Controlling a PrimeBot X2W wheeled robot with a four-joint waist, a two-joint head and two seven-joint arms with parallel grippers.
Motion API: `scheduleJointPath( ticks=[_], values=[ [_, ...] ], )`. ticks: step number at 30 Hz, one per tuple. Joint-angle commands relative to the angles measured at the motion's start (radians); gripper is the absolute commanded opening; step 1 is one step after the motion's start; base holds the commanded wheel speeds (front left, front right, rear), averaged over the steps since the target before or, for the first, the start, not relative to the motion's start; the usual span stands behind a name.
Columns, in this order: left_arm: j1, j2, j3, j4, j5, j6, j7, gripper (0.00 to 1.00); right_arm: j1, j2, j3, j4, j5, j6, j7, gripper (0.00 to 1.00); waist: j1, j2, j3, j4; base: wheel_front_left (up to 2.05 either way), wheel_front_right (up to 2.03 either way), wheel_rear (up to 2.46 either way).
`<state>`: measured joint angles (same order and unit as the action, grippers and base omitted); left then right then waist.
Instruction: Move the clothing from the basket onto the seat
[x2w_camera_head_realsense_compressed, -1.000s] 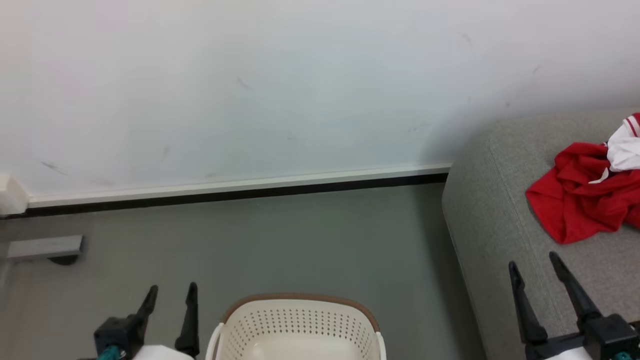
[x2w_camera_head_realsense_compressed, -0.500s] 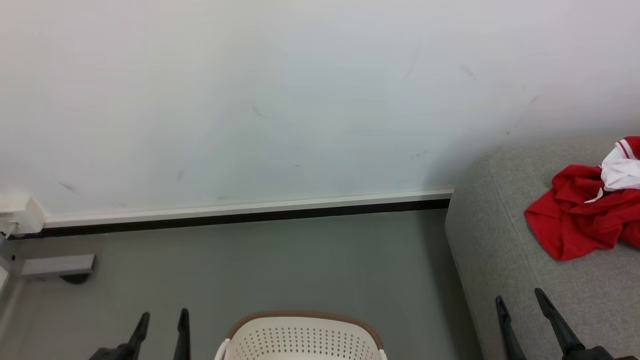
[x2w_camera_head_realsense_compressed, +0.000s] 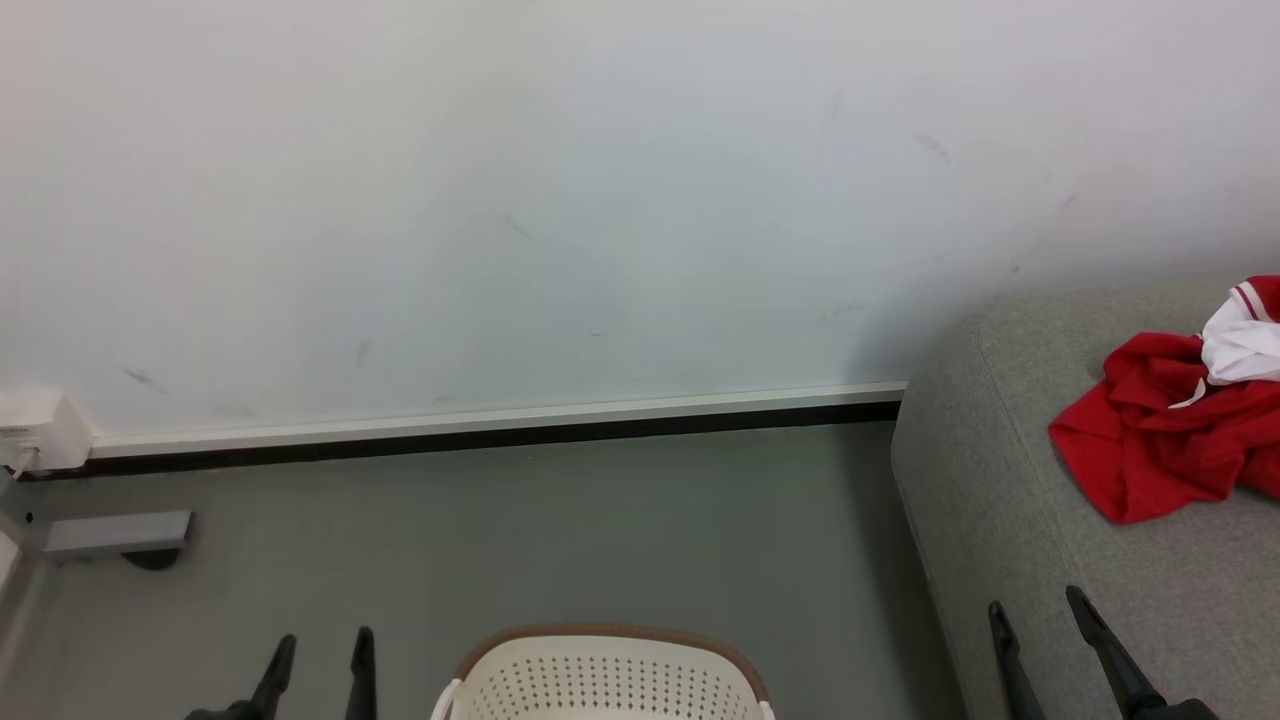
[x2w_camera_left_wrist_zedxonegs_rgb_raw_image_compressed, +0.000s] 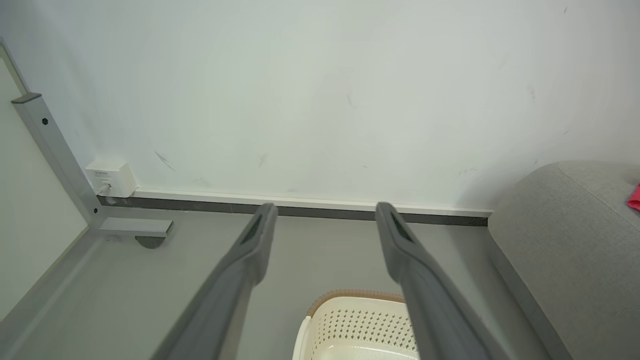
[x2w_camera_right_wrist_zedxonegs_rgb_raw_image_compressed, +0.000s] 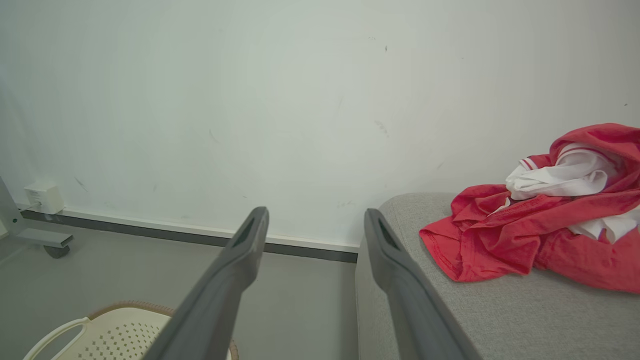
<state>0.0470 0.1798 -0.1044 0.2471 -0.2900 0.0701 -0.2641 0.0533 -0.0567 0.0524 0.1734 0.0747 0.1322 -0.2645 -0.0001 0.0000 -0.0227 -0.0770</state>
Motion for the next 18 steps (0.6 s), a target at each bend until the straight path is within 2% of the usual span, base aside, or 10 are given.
scheduleJointPath(
  ticks=[1,3,4,7,18],
  values=[
    [0.005,0.000,0.005,0.002,0.013,-0.005,0.000,1.00,0.012,0.002,-0.004,0.004,0.009,-0.003,0.001,1.00,0.0001,0.0000,0.000,0.001,0.00,0.00,0.00],
    [0.007,-0.009,0.006,0.014,0.000,-0.029,0.000,1.00,0.010,0.003,-0.005,0.005,0.009,-0.003,0.001,1.00,0.0001,0.0000,-0.002,0.002,0.00,0.00,0.00],
    [0.000,-0.010,0.006,0.017,0.001,-0.033,0.000,0.00,0.000,0.001,-0.002,0.002,0.000,0.000,0.000,0.00,0.0001,0.0000,-0.002,0.002,0.00,0.00,0.00],
    [0.003,-0.020,0.002,0.042,-0.004,-0.032,0.003,0.00,0.005,0.001,0.003,0.020,0.005,0.000,0.000,0.00,0.0001,0.0000,-0.003,0.003,0.00,0.00,0.00],
    [-0.026,-0.036,0.038,0.040,-0.200,-0.057,0.063,0.00,-0.021,-0.010,-0.009,0.026,0.249,0.000,0.045,0.00,0.0001,0.0000,0.000,0.009,0.00,0.00,0.00]
  ],
)
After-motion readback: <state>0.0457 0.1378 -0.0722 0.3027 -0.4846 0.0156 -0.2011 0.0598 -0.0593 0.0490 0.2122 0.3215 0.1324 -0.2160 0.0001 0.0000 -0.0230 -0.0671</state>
